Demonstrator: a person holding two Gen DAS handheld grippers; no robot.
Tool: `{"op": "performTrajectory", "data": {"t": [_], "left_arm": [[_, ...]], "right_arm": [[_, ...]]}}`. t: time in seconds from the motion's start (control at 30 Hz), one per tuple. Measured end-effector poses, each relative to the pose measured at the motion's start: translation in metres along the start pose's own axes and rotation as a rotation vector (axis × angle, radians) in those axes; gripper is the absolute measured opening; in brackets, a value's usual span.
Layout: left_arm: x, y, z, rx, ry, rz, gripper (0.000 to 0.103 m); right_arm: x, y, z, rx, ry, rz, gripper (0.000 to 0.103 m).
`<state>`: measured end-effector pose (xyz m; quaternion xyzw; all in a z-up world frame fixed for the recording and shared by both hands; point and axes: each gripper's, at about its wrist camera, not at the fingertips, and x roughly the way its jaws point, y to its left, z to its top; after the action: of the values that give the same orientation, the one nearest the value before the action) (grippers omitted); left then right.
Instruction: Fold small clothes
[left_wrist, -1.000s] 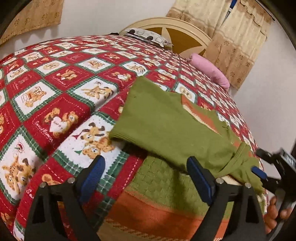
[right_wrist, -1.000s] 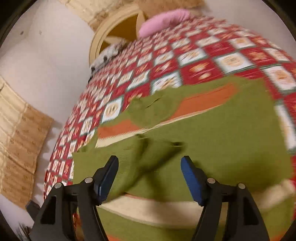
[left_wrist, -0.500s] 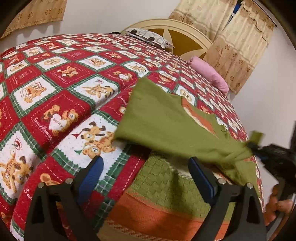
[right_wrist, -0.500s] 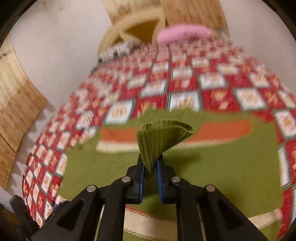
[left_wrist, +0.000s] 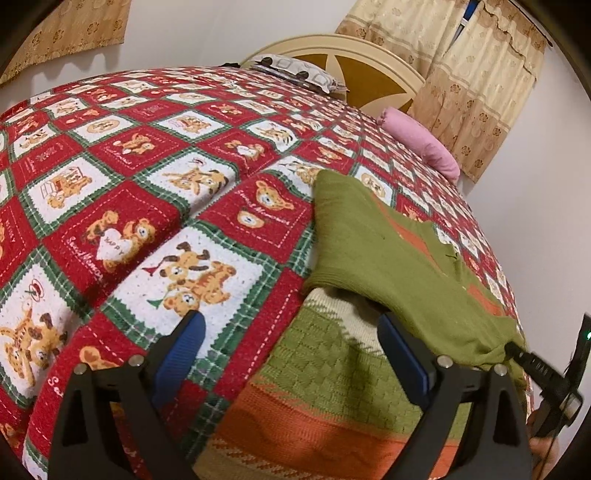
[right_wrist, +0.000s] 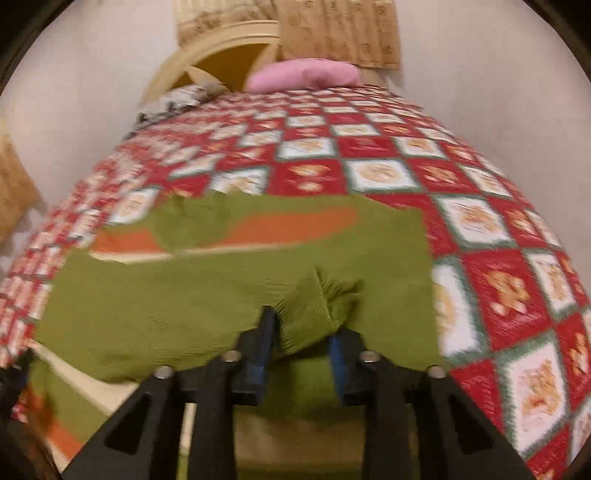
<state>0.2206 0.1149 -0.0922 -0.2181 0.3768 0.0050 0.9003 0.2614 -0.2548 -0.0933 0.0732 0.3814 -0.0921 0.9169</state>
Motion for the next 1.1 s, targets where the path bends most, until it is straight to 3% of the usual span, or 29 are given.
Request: {"op": "performTrajectory", "data": {"t": [0.07, 0.17, 0.23, 0.37, 0.53, 0.67, 0.73, 0.8, 0.87, 0.93, 1.1], "left_arm": [[0.000, 0.000, 0.000, 0.002, 0.001, 0.002, 0.097], [0.000, 0.000, 0.000, 0.000, 0.000, 0.000, 0.097], [0.000, 0.000, 0.000, 0.001, 0.000, 0.002, 0.097], [0.001, -0.002, 0.000, 0.010, 0.003, 0.011, 0.098], [0.002, -0.002, -0.001, 0.004, 0.002, 0.005, 0.098], [0.002, 0.000, -0.001, 0.007, 0.002, 0.008, 0.098], [0.002, -0.001, -0.001, 0.006, 0.003, 0.005, 0.099], [0.003, -0.001, 0.000, 0.007, 0.004, 0.004, 0.099], [0.003, -0.001, 0.000, 0.004, 0.004, 0.001, 0.099], [0.003, -0.001, 0.000, 0.001, 0.005, -0.006, 0.099], [-0.005, 0.005, -0.001, -0.004, 0.001, -0.047, 0.099]], "right_arm": [[-0.010, -0.026, -0.004, 0.074, -0.017, -0.082, 0.035], [-0.032, -0.060, -0.005, 0.198, -0.080, -0.118, 0.035], [-0.049, -0.069, -0.007, 0.231, -0.124, -0.091, 0.035], [-0.052, -0.036, 0.000, 0.137, -0.093, 0.046, 0.035], [-0.025, 0.027, 0.007, 0.003, -0.040, 0.141, 0.035], [0.010, 0.046, -0.014, -0.060, 0.108, 0.091, 0.036], [0.003, 0.041, -0.023, -0.082, 0.062, 0.108, 0.039], [-0.004, 0.034, -0.028, -0.087, 0.093, 0.081, 0.057], [-0.015, 0.025, -0.035, -0.084, 0.140, 0.004, 0.063], [-0.044, 0.010, -0.047, -0.075, 0.111, -0.044, 0.063], [-0.119, -0.038, -0.077, 0.021, -0.011, 0.037, 0.063]]}}
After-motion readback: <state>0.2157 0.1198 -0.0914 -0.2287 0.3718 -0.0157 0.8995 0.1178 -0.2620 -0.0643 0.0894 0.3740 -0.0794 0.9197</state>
